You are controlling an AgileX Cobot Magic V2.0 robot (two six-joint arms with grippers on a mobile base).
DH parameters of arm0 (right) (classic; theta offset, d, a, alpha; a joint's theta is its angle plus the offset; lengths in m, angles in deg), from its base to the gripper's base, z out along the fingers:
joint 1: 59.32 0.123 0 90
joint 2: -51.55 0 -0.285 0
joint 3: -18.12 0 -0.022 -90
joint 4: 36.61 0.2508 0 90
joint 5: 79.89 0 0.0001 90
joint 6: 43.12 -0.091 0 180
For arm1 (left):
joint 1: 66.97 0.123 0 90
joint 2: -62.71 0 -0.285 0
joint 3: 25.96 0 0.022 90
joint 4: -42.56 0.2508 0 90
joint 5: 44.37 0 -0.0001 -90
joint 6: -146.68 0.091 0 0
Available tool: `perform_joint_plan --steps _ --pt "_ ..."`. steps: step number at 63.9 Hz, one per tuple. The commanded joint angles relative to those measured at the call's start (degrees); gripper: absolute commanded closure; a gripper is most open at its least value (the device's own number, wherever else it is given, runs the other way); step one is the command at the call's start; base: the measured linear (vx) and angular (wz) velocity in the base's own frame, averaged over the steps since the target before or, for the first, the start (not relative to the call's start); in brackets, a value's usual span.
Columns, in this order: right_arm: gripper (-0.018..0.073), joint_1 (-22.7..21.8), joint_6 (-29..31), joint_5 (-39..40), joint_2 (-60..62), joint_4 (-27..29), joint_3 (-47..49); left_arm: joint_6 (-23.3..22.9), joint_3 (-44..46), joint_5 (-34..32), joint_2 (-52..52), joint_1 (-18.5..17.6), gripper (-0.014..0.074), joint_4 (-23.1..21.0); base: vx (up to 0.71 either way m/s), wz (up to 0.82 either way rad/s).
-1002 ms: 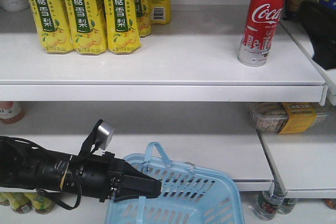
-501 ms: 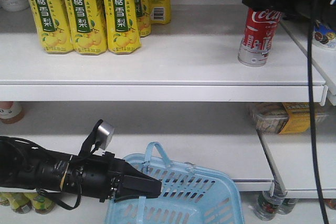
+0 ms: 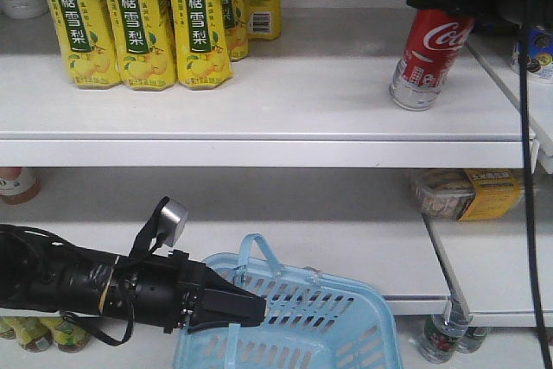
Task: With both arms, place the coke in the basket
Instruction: 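Lift the bottle off the shelf and lower it over the basket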
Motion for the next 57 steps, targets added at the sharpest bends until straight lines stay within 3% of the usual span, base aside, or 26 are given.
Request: perform_joint_plan --steps 1,9,14,18,30,34,38,57 --pt "0.0568 0.06 0.3 1.39 5.7 -0.05 2.13 2.45 1.13 -11.79 2.49 -0.05 0.0603 -4.37 0.0 0.0" --pt "0.0565 0.06 0.99 -5.85 11.27 3.95 2.07 2.45 1.13 -11.79 2.49 -0.05 0.0603 -4.37 0.0 0.0" --pt "0.0564 0.06 5.02 -10.34 13.7 8.67 2.07 2.45 1.13 -11.79 2.49 -0.05 0.0603 -4.37 0.0 0.0" --pt "0.0564 0.06 10.35 -14.65 15.57 14.43 2.07 2.45 1.13 -11.79 2.49 -0.05 0.0603 -4.37 0.0 0.0" --pt "0.0564 0.06 30.7 -27.44 16.5 39.03 -0.29 2.45 1.13 -11.79 2.49 -0.05 0.0603 -4.37 0.0 0.0" --pt "0.0564 0.06 36.64 -27.81 16.5 45.58 -3.97 2.45 1.13 -11.79 2.49 -0.05 0.0603 -4.37 0.0 0.0" --pt "0.0564 0.06 39.3 -26.75 16.5 48.69 -8.07 2.45 1.13 -11.79 2.49 -0.05 0.0603 -4.37 0.0 0.0" --pt "0.0564 0.06 42.34 -11.49 14.11 51.31 -33.28 2.45 1.13 -11.79 2.49 -0.05 0.0603 -4.37 0.0 0.0"
